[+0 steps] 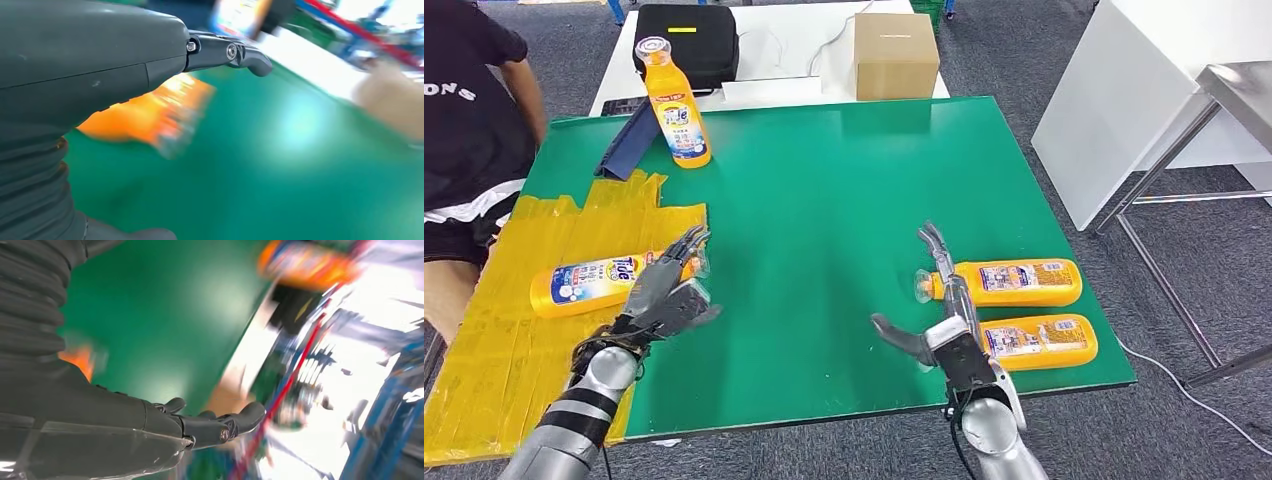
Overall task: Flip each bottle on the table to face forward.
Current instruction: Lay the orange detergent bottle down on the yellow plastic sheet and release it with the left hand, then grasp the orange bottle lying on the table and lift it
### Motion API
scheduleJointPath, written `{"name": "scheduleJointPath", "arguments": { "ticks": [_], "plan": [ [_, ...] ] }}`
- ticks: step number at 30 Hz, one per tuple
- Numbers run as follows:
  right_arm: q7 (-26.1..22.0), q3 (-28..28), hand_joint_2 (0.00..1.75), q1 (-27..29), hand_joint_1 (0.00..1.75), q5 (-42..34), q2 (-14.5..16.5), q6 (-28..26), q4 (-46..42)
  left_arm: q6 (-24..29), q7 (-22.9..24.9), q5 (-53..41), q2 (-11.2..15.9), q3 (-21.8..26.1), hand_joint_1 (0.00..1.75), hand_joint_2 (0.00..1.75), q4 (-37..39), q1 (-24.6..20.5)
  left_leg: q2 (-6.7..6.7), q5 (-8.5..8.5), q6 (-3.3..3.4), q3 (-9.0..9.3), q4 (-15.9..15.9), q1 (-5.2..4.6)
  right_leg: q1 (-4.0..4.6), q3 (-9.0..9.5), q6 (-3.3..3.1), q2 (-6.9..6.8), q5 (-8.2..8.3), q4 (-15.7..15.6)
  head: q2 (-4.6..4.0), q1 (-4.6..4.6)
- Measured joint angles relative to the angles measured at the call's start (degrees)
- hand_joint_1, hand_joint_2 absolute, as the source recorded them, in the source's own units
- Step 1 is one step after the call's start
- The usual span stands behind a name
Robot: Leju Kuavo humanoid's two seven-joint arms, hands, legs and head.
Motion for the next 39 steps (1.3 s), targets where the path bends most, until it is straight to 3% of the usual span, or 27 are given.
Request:
{"name": "scheduleJointPath", "arguments": {
  "ticks": [2, 5, 9, 16, 19, 32, 39],
  "plan": [
    [3.62, 0.27, 1.75, -0.45, 0.00, 10.32, -1.24, -3.95, -0.47, -3.61, -1.81, 5.08, 0.00, -0.43, 0.00, 1.75, -5.92, 2.54, 0.01, -0.01, 0.00, -0.01, 0.00, 0.00, 0.00, -0.01, 0.00, 0.00, 0.00, 0.00, 0.00, -0.01],
    [10.25, 0.71, 1.75, -1.95, 0.00, 23.21, -4.22, -5.44, -0.60, -8.34, -5.92, 11.71, -0.14, -0.62, 0.00, 1.75, -14.47, 6.48, 0.04, -0.03, 0.00, -0.02, 0.00, -0.01, 0.00, -0.03, 0.00, 0.01, 0.00, -0.01, 0.00, -0.01],
    [13.83, 0.75, 1.75, -4.60, 0.00, 30.85, -8.44, -5.01, -0.34, -12.54, -10.55, 17.65, -0.57, -0.68, 0.00, 1.75, -23.46, 11.17, 0.02, -0.02, 0.00, -0.01, 0.00, -0.03, -0.01, -0.02, 0.00, 0.01, 0.00, -0.02, 0.00, -0.01],
    [16.71, -0.60, 1.75, -8.63, 0.00, 35.07, -16.75, 3.49, 2.66, -15.79, -12.07, 20.47, -2.00, -0.66, 0.00, 1.75, -30.70, 15.63, -0.03, -0.01, 0.02, -0.02, 0.01, -0.04, -0.02, 0.01, 0.03, -0.01, 0.01, -0.03, 0.00, -0.01],
    [16.76, -1.11, 1.75, -9.64, 0.00, 35.08, -18.79, 4.58, 4.30, -15.94, -12.09, 20.56, -2.38, -0.67, 0.00, 1.75, -31.49, 16.25, -0.02, -0.01, 0.03, -0.02, 0.01, -0.06, -0.01, 0.02, 0.03, -0.01, 0.02, -0.02, 0.00, -0.02],
    [16.87, -1.32, 1.75, -10.56, 0.00, 35.19, -20.78, 4.88, 6.73, -16.03, -12.09, 20.60, -2.96, -0.67, 0.00, 1.75, -32.36, 16.55, -0.03, -0.02, 0.02, -0.02, 0.01, -0.05, 0.00, 0.01, 0.03, -0.01, 0.01, -0.01, 0.00, -0.02],
    [17.63, -1.28, 1.75, -13.30, 0.00, 36.09, -22.96, 8.30, 10.66, -19.06, -12.34, 22.33, -3.19, -0.88, 0.00, 1.75, -32.30, 16.56, -0.03, 0.00, 0.05, -0.03, 0.01, -0.08, -0.06, 0.01, 0.06, -0.01, 0.03, -0.02, 0.00, -0.03]
  ]
}}
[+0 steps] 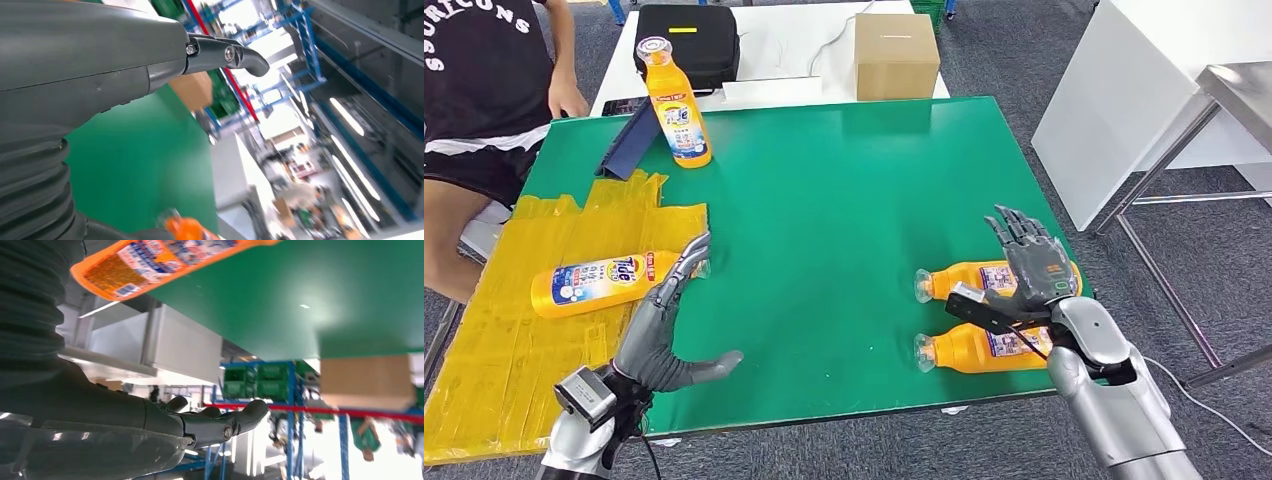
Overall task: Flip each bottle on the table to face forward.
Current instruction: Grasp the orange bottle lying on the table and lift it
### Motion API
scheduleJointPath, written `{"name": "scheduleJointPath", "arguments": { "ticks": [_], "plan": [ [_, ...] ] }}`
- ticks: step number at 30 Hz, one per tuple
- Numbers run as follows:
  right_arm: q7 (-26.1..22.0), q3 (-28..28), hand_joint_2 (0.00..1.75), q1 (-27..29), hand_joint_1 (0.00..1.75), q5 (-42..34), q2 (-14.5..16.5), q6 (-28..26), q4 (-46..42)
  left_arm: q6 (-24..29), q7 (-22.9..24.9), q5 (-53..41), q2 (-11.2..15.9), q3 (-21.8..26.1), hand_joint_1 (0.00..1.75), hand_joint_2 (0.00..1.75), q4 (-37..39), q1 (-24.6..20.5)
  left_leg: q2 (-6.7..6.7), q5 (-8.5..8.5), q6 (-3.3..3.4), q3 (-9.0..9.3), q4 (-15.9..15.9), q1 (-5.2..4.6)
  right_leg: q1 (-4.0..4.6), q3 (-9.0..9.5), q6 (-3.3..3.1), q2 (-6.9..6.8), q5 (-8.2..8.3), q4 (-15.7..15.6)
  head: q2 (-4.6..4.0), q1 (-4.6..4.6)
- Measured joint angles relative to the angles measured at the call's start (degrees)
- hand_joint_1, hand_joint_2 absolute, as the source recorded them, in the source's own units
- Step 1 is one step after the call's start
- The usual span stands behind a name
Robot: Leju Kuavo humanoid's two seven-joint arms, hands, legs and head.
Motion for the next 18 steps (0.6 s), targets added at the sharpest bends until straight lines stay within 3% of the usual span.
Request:
{"name": "scheduleJointPath", "arguments": {
  "ticks": [8, 18],
  "plan": [
    [-1.80, 0.12, 1.75, -5.67, 0.00, -0.99, -3.58, 3.92, 10.51, -2.62, -0.74, 1.60, -0.27, -1.15, 0.00, 1.75, 0.24, -0.08, -0.01, 0.02, 0.03, 0.00, 0.01, -0.02, -0.03, 0.00, 0.06, 0.00, 0.04, 0.00, 0.00, 0.00],
    [0.27, 1.16, 1.75, -10.15, 0.00, 3.32, -2.02, -0.47, 26.78, -4.00, -0.60, 3.22, -0.74, -2.61, 0.00, 1.75, 1.98, -0.82, -0.01, 0.02, 0.02, 0.00, 0.01, -0.01, 0.02, 0.00, 0.05, 0.00, 0.04, 0.01, 0.00, -0.01]
  ]
}}
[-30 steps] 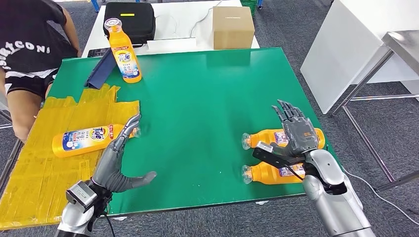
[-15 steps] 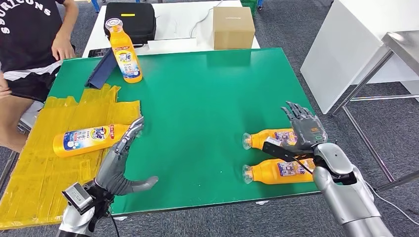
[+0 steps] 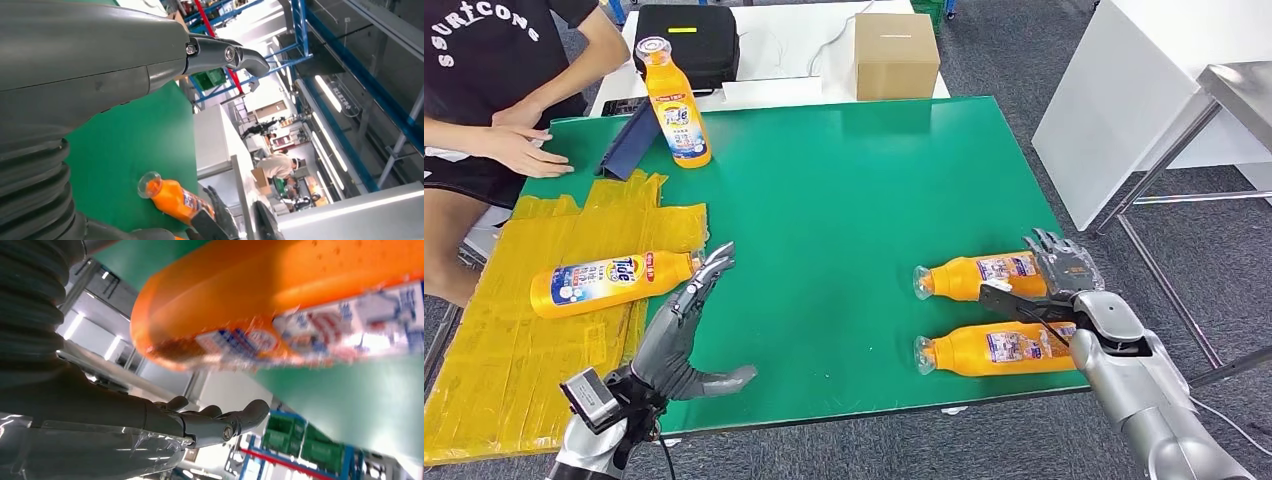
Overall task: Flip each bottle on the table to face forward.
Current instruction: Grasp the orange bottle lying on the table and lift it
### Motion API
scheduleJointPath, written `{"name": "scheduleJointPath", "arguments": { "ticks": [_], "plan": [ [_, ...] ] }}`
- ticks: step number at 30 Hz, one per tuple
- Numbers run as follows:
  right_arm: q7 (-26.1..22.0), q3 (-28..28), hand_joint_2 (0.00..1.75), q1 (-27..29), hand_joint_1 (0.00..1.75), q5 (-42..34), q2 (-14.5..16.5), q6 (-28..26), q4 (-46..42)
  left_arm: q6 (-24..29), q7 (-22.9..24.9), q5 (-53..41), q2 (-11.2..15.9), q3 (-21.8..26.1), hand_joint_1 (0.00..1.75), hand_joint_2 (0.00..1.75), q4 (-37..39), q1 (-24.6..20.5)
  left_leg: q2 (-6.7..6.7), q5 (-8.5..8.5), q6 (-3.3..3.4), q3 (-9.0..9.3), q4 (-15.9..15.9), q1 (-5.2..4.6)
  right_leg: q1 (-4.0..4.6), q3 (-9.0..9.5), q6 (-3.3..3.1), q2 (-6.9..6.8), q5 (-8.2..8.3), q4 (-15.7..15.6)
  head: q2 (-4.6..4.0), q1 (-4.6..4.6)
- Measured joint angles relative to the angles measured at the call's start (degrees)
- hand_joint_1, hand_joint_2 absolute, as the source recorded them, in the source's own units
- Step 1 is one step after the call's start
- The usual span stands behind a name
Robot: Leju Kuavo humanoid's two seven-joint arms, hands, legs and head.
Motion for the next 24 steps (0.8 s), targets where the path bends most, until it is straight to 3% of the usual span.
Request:
{"name": "scheduleJointPath", "arguments": {
  "ticks": [24],
  "plan": [
    [0.13, 0.60, 1.75, -3.51, 0.00, 0.86, 2.55, 0.55, 8.66, -0.63, 0.43, 0.57, -0.10, -0.44, 0.00, 1.75, 2.38, -0.65, 0.05, 0.00, 0.01, 0.14, 0.00, 0.00, -0.01, 0.11, 0.00, 0.01, 0.00, -0.01, 0.00, 0.00]
  ]
}}
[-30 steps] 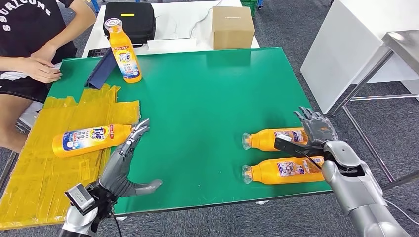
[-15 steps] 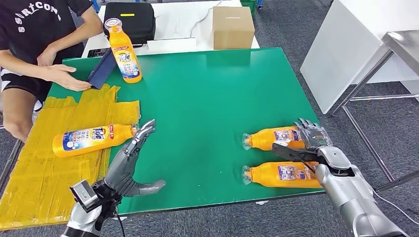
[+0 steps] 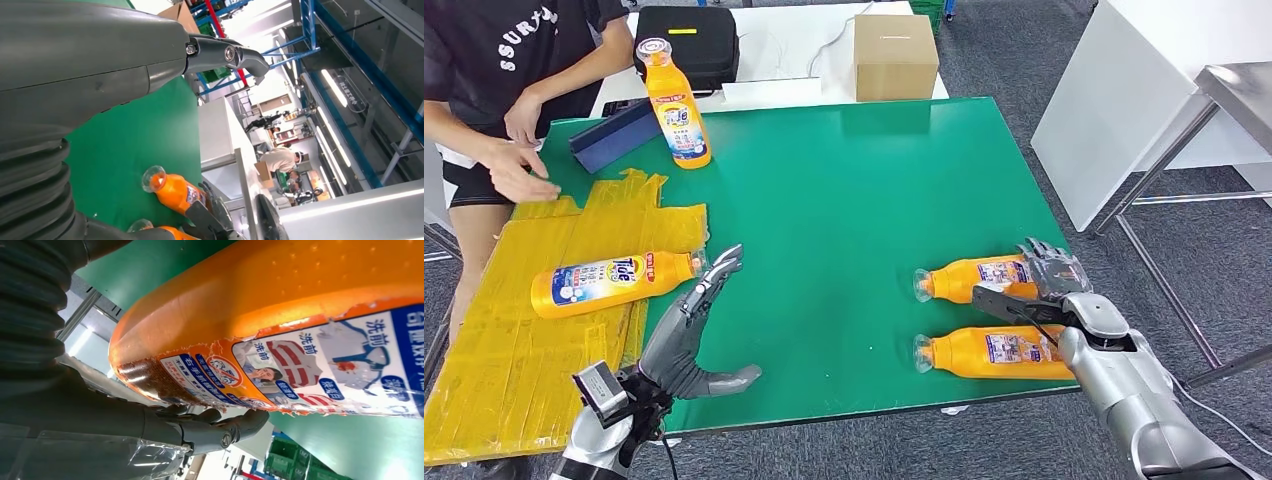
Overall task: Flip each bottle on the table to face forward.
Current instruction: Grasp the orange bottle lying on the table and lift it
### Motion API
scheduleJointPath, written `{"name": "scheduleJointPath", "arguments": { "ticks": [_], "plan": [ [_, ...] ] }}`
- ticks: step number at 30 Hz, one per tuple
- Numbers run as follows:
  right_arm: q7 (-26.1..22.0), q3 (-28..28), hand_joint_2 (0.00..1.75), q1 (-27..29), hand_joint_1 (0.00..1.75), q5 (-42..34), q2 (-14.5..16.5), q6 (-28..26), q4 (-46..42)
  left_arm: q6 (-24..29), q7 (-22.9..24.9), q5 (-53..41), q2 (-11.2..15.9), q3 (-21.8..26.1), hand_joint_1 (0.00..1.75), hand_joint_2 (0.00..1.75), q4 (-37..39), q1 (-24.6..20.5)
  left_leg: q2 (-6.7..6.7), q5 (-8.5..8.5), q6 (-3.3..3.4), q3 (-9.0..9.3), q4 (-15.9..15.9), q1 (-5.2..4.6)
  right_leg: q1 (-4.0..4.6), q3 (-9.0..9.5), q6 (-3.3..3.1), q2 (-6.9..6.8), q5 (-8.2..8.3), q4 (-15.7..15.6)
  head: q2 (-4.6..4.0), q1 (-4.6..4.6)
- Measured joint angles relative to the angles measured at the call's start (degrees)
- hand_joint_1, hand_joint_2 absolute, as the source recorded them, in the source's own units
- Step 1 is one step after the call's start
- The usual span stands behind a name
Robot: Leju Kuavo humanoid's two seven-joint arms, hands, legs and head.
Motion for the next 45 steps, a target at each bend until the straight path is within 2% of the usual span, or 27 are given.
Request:
{"name": "scheduleJointPath", "arguments": {
  "ticks": [2, 3, 6, 7, 8, 23, 28, 32, 35, 40, 45],
  "plan": [
    [0.00, 0.02, 1.75, -0.09, 0.01, 0.04, 0.02, -0.04, 0.15, -0.01, 0.00, 0.01, -0.01, 0.00, 0.00, 1.75, 0.03, -0.01, 0.00, 0.00, 0.00, 0.01, 0.00, 0.00, 0.00, 0.01, 0.00, 0.00, 0.00, 0.00, 0.00, 0.00],
    [0.00, 0.04, 1.75, -0.13, 0.20, 0.08, 0.05, -0.09, 0.25, -0.01, 0.00, 0.02, -0.01, 0.00, 0.00, 1.75, 0.04, -0.02, 0.00, 0.00, 0.00, 0.01, 0.00, 0.00, 0.00, 0.01, 0.00, 0.00, 0.00, 0.00, 0.00, 0.01],
    [0.03, 0.20, 1.75, -0.24, 1.43, 0.43, 0.27, -0.49, 0.78, -0.02, 0.02, 0.14, -0.03, 0.01, 0.00, 1.75, 0.16, -0.18, 0.01, 0.00, 0.00, 0.01, 0.00, 0.00, 0.00, 0.01, 0.00, 0.00, 0.00, 0.00, 0.00, 0.02],
    [0.03, 0.30, 1.75, -0.28, 1.67, 0.66, 0.43, -0.74, 1.12, -0.04, 0.03, 0.19, -0.04, -0.01, 0.00, 1.75, 0.26, -0.28, 0.00, 0.00, 0.00, 0.01, 0.00, 0.00, 0.00, 0.01, 0.00, 0.00, 0.00, 0.00, 0.00, 0.01],
    [0.02, 0.42, 1.75, -0.31, 1.73, 0.94, 0.61, -1.11, 1.53, -0.05, 0.03, 0.22, -0.05, -0.02, 0.00, 1.75, 0.37, -0.39, 0.00, 0.00, 0.00, 0.01, 0.00, 0.00, 0.00, 0.01, 0.00, 0.00, 0.00, 0.00, 0.00, 0.01],
    [-0.05, 0.74, 1.75, -0.73, 1.75, 2.30, 2.45, -6.91, 3.95, -0.01, 0.79, 0.28, -0.36, -0.35, 0.00, 1.75, 1.33, -0.74, 0.01, 0.00, 0.00, 0.04, 0.00, 0.01, 0.00, 0.03, 0.00, 0.00, 0.00, 0.00, 0.00, 0.01],
    [-0.37, -0.17, 1.75, 0.89, 1.75, 1.00, 3.67, -12.58, 2.79, 0.14, 1.36, -0.06, -0.38, -0.56, 0.00, 1.75, 1.33, -0.81, -0.02, 0.00, 0.00, 0.02, 0.00, 0.01, 0.02, 0.03, 0.00, -0.01, 0.00, 0.01, 0.00, 0.02],
    [-4.23, -3.72, 1.75, 5.05, 1.75, -5.28, 6.88, -20.90, -3.21, 0.74, 2.91, -1.00, -0.36, -1.47, 0.00, 1.75, 1.32, -0.80, -0.02, -0.01, -0.01, -0.02, 0.00, 0.02, 0.06, 0.00, 0.00, -0.01, -0.02, 0.02, 0.00, -0.01],
    [-7.35, -6.70, 1.75, 8.50, 1.75, -10.39, 10.24, -24.39, -9.72, 1.24, 4.26, -1.96, -0.31, -2.90, 0.00, 1.75, 1.31, -0.81, -0.05, -0.02, -0.02, -0.05, -0.01, 0.05, 0.07, -0.04, -0.02, -0.01, -0.07, 0.02, 0.00, -0.01],
    [-9.97, -9.50, 1.75, 12.22, 1.75, -14.31, 13.94, -25.81, -17.31, 1.74, 5.18, -2.52, -0.21, -4.76, 0.00, 1.75, 1.32, -0.86, -0.06, -0.05, -0.04, -0.08, -0.01, 0.06, 0.05, -0.08, -0.02, -0.01, -0.09, 0.02, 0.00, 0.01],
    [-15.77, -11.56, 1.75, 15.29, 1.75, -25.71, 18.09, -25.73, -23.63, 2.05, 7.14, -3.56, 0.20, -7.45, 0.00, 1.75, 1.57, -2.12, -0.04, -0.05, -0.04, -0.09, -0.01, 0.05, 0.04, -0.08, -0.02, -0.01, -0.08, 0.01, 0.00, 0.02]
  ]
}}
